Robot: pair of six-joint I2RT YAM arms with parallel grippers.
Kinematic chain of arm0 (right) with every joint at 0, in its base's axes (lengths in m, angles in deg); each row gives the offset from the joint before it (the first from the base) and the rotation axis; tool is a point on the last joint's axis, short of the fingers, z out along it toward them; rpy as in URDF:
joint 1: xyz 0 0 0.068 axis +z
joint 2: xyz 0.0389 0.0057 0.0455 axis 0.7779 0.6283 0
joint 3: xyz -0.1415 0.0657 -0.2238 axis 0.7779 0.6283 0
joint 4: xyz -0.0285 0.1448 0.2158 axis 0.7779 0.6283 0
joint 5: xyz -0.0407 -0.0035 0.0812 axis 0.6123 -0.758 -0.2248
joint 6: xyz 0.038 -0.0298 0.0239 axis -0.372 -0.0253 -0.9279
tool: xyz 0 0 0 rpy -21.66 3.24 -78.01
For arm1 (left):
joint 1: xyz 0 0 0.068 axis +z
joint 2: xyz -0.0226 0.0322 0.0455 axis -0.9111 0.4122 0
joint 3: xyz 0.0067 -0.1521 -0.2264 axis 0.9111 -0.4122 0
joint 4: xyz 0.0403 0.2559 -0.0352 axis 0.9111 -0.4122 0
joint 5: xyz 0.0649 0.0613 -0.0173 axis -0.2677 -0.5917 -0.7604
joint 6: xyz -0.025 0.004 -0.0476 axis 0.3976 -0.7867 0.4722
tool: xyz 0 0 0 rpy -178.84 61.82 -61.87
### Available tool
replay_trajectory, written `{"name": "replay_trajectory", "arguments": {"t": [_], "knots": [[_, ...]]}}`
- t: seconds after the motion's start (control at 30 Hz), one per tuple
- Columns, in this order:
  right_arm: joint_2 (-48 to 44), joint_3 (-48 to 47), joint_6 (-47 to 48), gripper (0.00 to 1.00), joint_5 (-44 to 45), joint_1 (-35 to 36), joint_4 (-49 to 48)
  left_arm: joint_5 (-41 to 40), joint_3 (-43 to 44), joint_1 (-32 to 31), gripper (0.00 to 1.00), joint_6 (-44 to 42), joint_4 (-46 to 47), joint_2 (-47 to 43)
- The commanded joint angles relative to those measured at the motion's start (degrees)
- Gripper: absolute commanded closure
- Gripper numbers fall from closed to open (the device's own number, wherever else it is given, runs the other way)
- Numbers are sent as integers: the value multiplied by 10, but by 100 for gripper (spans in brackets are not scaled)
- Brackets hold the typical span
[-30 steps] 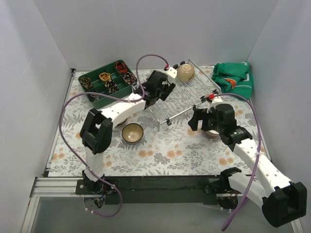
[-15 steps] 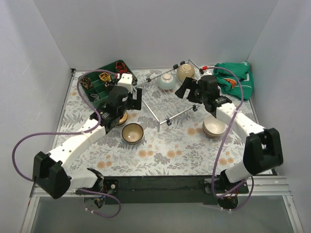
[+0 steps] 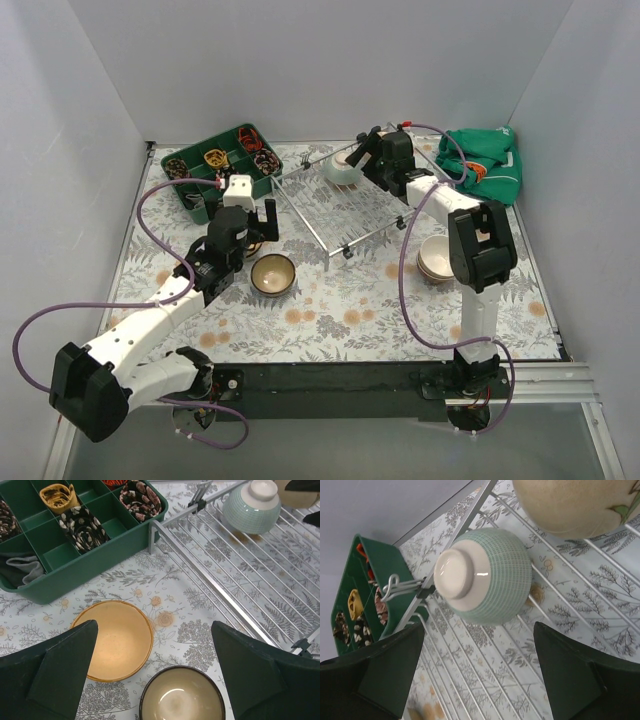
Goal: Unload the bowls from the dish rack
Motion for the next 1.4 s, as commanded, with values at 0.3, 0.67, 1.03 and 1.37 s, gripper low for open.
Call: {"name": "replay_trajectory", "arguments": {"t": [0.3,0.67,1.03,1.37], "knots": [[112,-71,-26,2,-27,-16,-112,-26,-14,0,2,-3,36,-35],[130,-32,-89,3,-49,-22,-168,-19,-17,0,2,-4,38,-32],[153,-22,-143,6,-19,-22,-168,-7,-17,0,2,-5,37,-33],[168,-38,-164,9,-27,-22,-179,1,-17,-1,2,-5,36,-30]]}}
